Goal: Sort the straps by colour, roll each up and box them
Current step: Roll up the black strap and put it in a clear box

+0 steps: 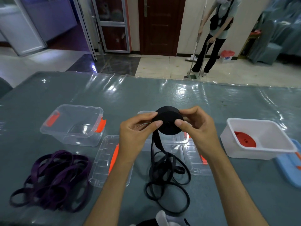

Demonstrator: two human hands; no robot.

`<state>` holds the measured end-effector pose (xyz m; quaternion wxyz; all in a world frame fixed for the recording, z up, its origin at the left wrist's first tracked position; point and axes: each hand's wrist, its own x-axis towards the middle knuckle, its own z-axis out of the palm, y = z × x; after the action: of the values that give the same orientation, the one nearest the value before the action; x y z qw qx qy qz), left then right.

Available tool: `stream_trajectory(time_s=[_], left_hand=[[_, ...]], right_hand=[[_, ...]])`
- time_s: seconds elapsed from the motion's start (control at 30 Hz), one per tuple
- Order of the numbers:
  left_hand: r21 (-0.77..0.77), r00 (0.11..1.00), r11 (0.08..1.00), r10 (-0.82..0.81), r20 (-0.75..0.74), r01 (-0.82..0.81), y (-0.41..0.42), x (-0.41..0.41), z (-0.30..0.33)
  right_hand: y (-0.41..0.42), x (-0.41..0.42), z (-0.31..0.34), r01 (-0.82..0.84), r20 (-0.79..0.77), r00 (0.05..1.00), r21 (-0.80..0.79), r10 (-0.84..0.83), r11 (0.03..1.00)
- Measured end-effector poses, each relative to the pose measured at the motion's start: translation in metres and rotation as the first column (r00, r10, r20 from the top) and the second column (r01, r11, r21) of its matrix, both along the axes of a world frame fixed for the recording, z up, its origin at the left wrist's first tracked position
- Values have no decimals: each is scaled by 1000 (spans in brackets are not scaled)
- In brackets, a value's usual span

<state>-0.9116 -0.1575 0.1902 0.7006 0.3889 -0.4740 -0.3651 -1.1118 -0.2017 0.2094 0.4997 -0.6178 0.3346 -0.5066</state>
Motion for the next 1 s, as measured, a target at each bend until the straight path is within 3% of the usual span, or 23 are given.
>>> stream_trajectory(time_s=[0.2,0.37,0.57,0.73,0.9,1.0], left_hand=[[-21,999,1000,-16,42,17,1,0,4],[-75,999,997,36,-7,-36,3,-2,5],[1,990,991,-134,34,134,2,9,-2],[14,1000,1000,-9,2,9,6,1,-6],[9,999,999,-32,-11,32,8,-1,-7],[31,999,999,26,-47,-25,7,4,-9]], right_hand=[[3,9,-5,1,145,989,1,-1,1000],[3,4,3,-54,39,998,1,54,999],[6,7,-5,29,75,997,20,-31,999],[5,8,-1,-3,42,999,29,2,1000],[4,16,0,33,191,981,44,-41,998],[-2,10,-2,-40,65,997,29,38,999]])
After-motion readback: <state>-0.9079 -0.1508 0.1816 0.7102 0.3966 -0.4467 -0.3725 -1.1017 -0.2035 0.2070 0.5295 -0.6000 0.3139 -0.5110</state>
